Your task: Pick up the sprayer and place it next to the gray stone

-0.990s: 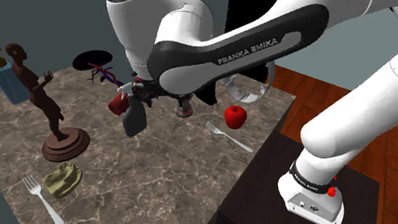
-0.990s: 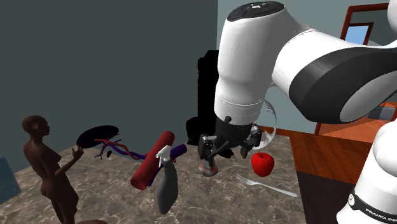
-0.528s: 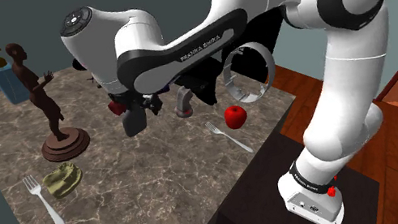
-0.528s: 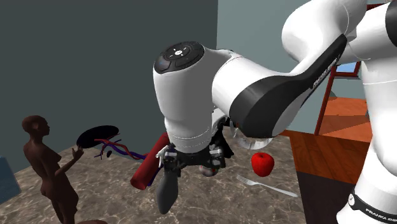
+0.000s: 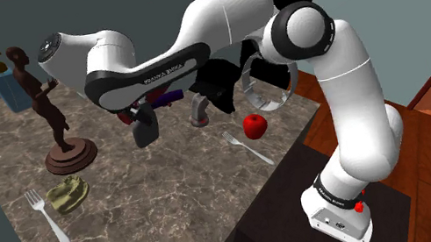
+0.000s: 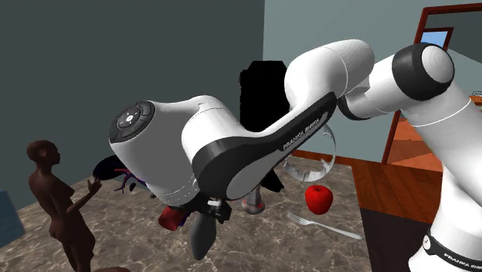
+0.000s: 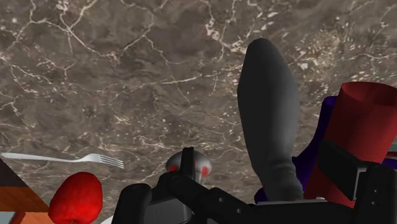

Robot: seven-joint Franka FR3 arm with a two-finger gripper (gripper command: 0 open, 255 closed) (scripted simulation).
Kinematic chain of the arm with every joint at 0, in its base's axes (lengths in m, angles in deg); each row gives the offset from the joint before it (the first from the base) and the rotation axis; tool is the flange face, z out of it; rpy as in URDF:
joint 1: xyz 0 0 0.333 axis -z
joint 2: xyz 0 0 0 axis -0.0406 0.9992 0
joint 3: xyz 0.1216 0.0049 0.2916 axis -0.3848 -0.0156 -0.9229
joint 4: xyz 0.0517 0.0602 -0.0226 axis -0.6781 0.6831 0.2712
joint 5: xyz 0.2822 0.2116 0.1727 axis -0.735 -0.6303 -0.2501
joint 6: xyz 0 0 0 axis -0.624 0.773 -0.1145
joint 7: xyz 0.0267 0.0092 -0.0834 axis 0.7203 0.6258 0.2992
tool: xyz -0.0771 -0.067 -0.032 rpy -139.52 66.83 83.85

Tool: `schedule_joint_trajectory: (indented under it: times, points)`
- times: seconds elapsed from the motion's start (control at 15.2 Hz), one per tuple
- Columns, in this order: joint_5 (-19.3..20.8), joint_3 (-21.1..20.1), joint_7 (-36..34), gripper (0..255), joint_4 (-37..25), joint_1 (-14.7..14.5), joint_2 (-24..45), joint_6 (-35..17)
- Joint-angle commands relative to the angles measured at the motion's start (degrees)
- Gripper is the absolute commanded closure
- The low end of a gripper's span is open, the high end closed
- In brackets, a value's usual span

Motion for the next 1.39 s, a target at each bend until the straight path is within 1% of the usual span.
schedule_joint_trajectory:
  times: [0.0,0.07,0.59,1.12,1.19,1.32]
  points:
    - [1.94,3.33,-1.30,0,-9.23,-4.49,5.70,3.17]
    - [2.66,4.79,-1.53,0,-13.87,-6.45,8.39,4.56]
    - [3.23,5.00,-3.27,0,-7.55,-2.91,8.01,-0.25]
    - [3.23,5.00,-3.26,0,-7.58,-2.92,8.02,-0.23]
    - [3.23,5.00,-3.26,255,-7.58,-2.92,8.02,-0.23]
    - [3.23,5.00,-3.26,255,-7.58,-2.92,8.02,-0.23]
